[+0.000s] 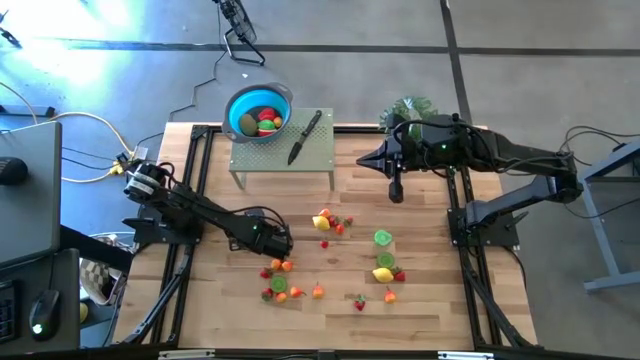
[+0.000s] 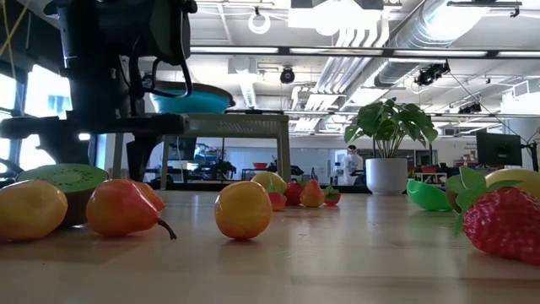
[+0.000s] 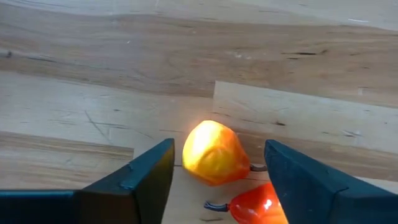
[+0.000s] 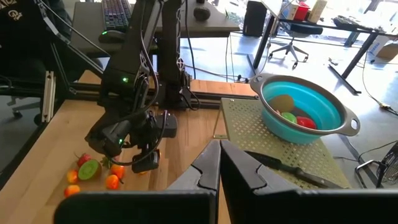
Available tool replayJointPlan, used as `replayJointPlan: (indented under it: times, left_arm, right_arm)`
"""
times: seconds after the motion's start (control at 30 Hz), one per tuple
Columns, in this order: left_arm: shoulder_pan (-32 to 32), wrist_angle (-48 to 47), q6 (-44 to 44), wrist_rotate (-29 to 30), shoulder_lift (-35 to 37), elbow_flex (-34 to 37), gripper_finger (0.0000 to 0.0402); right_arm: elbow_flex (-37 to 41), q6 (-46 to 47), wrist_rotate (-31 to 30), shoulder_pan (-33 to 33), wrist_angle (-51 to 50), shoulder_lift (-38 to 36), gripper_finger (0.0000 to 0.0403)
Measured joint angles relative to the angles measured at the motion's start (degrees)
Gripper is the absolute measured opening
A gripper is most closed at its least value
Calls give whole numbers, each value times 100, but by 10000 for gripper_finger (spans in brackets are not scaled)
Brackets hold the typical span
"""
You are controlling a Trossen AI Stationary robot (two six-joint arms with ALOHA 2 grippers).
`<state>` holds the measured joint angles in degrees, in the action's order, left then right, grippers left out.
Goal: Pick & Place Fruit
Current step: Put the orange pear into the strainer bowl on the shelf
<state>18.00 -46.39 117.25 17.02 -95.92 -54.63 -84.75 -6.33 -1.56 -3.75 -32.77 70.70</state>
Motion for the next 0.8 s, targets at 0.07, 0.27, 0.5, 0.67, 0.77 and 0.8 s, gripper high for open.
replayJointPlan:
  times: [0.07,0.27,0.5,0.67,0.77,0.8]
  left_arm:
    - [0,-2,0,-2,0,0,225]
    - [0,4,2,-2,0,0,199]
    - [0,12,0,-4,1,0,175]
    - [0,44,0,-4,0,0,163]
    - [0,65,-28,-4,0,-2,161]
    - [0,80,-37,-4,1,-2,160]
  right_arm:
    - [0,1,0,0,0,0,3]
    - [0,2,0,0,0,0,3]
    - [0,2,0,0,-1,0,3]
    - [0,0,0,0,-2,0,3]
    - [0,0,0,0,-2,0,3]
    - [0,0,0,1,-2,0,3]
